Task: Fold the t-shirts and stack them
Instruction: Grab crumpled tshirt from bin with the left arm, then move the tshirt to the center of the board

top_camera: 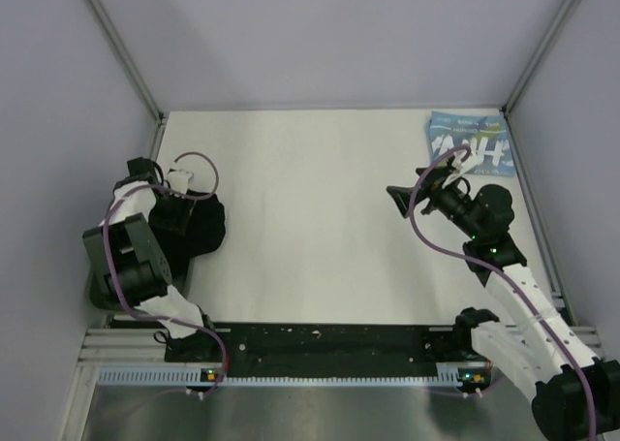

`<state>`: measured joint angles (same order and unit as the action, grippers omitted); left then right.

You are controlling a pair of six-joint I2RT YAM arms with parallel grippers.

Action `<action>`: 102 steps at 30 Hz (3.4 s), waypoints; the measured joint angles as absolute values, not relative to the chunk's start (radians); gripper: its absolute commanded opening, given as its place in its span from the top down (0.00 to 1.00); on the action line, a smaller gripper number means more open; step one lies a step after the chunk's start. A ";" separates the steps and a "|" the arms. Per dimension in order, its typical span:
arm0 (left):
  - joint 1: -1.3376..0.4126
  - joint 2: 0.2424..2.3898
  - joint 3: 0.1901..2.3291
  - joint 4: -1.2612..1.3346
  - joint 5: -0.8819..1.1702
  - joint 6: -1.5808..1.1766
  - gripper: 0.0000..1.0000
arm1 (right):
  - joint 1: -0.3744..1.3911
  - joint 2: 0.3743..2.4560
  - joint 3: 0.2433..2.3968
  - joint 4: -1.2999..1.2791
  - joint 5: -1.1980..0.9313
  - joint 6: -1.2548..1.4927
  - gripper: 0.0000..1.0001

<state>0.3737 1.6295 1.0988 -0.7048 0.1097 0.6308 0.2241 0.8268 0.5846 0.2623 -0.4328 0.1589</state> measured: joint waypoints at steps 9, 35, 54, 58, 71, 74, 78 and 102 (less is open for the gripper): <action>0.387 1.647 1.138 -0.750 0.193 0.584 1.00 | 0.247 0.810 0.586 0.211 -0.446 0.150 0.01; -0.090 1.189 1.767 -0.967 0.019 0.487 1.00 | 0.327 0.953 0.861 0.212 -0.551 0.244 0.01; -0.643 1.556 2.487 -1.036 -0.092 0.469 1.00 | 0.338 1.139 1.076 0.187 -0.643 0.302 0.01; -0.654 1.621 2.479 -1.015 -0.087 0.442 1.00 | 0.338 1.142 1.127 0.076 -0.593 0.245 0.01; -0.656 1.865 2.236 -0.885 0.067 0.239 1.00 | 0.338 1.185 1.133 -0.315 -0.268 0.052 0.01; -0.656 1.924 2.236 -0.820 0.081 0.232 1.00 | 0.338 1.207 1.114 -0.374 -0.226 0.061 0.02; -0.656 2.025 2.246 -0.717 0.101 0.234 1.00 | 0.338 1.228 1.044 -0.428 -0.203 0.112 0.06; -0.492 1.968 2.037 -0.526 0.099 0.198 0.01 | 0.566 1.430 0.791 -0.282 -0.345 0.330 0.25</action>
